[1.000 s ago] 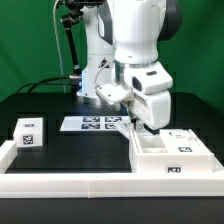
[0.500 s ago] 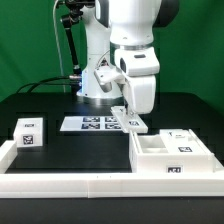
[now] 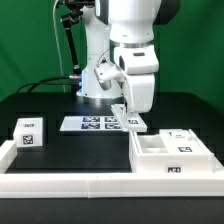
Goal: Assemble cabinet
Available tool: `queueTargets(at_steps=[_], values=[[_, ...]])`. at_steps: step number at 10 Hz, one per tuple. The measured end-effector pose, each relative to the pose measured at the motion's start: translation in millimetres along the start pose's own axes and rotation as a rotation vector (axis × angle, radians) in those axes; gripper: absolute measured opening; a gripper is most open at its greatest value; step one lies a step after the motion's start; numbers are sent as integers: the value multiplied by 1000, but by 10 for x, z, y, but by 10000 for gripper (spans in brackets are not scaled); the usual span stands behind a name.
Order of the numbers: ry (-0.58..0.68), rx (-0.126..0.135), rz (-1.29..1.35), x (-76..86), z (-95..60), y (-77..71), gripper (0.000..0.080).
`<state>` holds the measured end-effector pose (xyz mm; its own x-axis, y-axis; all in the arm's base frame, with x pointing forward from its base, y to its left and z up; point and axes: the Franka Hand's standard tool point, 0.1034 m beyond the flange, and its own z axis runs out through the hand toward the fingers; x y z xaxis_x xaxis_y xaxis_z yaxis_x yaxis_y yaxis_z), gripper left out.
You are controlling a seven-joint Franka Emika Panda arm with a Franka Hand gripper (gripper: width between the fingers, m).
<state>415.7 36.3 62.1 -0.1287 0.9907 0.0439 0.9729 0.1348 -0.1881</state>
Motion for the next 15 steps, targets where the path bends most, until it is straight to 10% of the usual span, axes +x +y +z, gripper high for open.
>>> queueTargets(at_steps=[4,7,8,15], values=[[-1,-26,2,-9,-27,35,71],[8,-248,2,-2,-40,151,71],[9,-266,3,-10,-34,146,71],[21,-211,93,238,14,268,71]])
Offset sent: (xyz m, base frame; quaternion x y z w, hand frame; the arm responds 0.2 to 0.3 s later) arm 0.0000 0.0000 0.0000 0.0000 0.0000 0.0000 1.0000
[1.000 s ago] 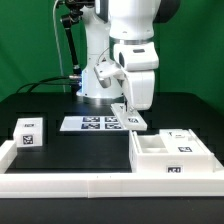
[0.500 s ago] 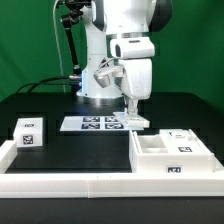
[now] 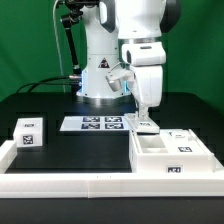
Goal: Assemble cabinet
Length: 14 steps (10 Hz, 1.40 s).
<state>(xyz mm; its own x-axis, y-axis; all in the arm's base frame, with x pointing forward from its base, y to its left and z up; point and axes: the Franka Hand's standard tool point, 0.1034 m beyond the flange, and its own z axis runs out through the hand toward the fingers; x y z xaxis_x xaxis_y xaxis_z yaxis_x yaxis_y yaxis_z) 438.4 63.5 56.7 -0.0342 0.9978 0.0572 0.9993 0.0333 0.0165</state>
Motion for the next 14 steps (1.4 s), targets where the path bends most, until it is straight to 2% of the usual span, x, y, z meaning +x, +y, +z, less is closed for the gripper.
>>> queueTargets(at_steps=[3,5,7,14], values=[[0,1,-7,-48,5,2,71],[-1,-6,-3,-141,-10,85,71],[-2,-4,15,-140,-24,135,71],[0,3,39,-112,-11,135,71]])
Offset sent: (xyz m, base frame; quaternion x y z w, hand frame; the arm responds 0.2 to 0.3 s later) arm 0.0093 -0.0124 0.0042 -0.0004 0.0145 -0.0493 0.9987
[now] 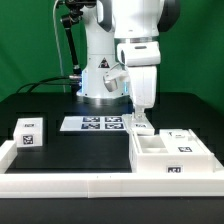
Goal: Assemble cabinet
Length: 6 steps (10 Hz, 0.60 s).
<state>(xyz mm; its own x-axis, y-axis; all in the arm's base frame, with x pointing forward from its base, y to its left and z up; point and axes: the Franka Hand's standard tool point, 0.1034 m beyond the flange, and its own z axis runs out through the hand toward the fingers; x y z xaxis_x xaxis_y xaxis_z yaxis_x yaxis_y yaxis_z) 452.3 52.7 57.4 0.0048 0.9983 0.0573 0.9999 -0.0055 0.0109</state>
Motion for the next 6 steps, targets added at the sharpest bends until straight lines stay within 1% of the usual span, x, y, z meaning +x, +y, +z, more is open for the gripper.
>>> queueTargets(at_steps=[2,6], values=[[1,7,-2,34,3,19,71],[2,10,-7,-55,22,10,71]])
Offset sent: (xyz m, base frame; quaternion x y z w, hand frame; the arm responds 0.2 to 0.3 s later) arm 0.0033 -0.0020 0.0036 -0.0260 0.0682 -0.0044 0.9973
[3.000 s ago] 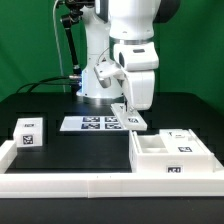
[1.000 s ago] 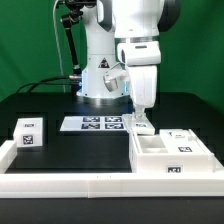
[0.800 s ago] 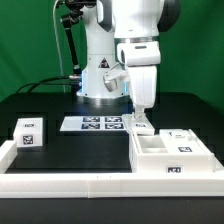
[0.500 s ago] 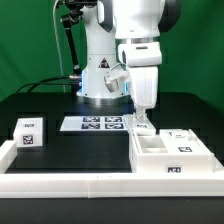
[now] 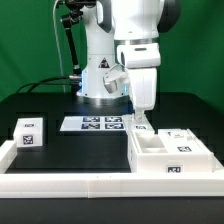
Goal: Assemble cabinet
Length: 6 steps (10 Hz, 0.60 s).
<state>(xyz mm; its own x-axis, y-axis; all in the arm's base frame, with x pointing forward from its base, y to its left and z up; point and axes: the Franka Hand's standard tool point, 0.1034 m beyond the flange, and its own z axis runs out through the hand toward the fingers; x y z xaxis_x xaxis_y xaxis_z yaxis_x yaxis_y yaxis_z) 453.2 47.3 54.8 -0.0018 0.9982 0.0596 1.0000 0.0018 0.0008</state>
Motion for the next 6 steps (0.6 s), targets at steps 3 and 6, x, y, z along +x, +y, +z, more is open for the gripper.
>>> queueTargets(at_steps=[3,6], values=[[13,3,-39,-178,12,-13,71],[31,6,-16,-235,-1,-35,71]])
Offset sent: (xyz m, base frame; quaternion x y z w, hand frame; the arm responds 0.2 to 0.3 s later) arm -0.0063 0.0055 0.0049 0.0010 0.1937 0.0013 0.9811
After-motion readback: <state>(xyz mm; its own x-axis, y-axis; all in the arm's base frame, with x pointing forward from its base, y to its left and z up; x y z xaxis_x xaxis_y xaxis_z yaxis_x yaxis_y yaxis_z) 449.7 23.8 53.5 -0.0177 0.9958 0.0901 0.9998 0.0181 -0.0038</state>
